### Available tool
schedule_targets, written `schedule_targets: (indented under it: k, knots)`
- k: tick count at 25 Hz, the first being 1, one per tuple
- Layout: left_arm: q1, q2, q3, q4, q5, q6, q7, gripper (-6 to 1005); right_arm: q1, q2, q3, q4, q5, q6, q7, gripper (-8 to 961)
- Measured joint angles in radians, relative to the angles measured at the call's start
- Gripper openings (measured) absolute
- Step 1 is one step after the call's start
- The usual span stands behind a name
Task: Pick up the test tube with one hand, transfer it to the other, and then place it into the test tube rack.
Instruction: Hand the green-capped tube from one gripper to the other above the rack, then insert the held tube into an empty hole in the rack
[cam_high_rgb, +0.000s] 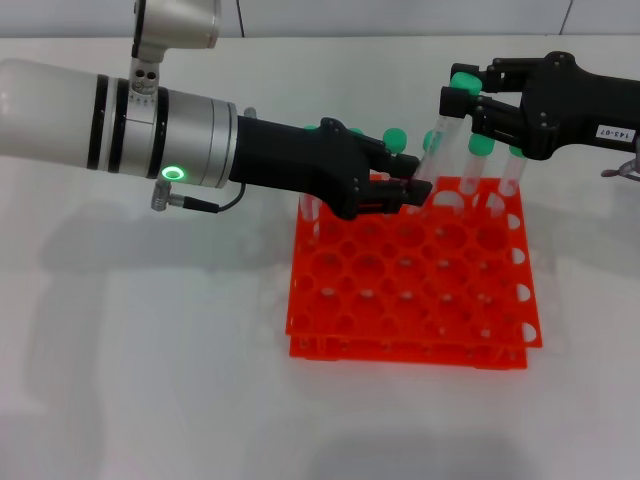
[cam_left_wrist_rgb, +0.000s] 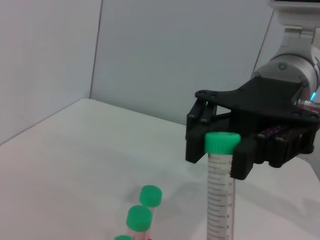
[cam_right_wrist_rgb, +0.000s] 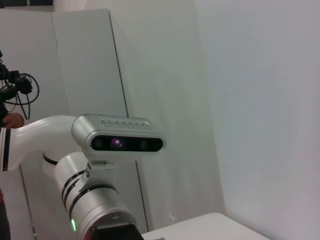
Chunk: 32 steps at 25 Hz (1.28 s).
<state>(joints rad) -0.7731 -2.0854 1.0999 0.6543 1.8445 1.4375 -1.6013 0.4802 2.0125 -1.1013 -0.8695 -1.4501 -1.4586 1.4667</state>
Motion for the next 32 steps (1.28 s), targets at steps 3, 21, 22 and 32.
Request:
schedule_targets:
  k: [3, 21, 22, 32]
  knots:
    - [0.000, 0.001, 0.003, -0.002, 0.002, -0.001, -0.010, 301, 0.001, 0.000, 0.000, 0.000, 0.000, 0.000, 0.000, 271]
    - [0.027, 0.005, 0.009, 0.049, 0.004, -0.002, -0.059, 890, 0.000, 0.002, 0.000, 0.002, 0.002, 0.000, -0.001, 268]
    - [0.036, 0.005, 0.010, 0.064, 0.006, -0.002, -0.067, 891, 0.000, 0.002, 0.000, 0.002, 0.002, 0.001, -0.001, 268]
    - [0.124, 0.007, 0.012, 0.267, 0.065, 0.020, -0.188, 893, -0.010, 0.002, 0.000, 0.003, 0.002, 0.002, -0.003, 272]
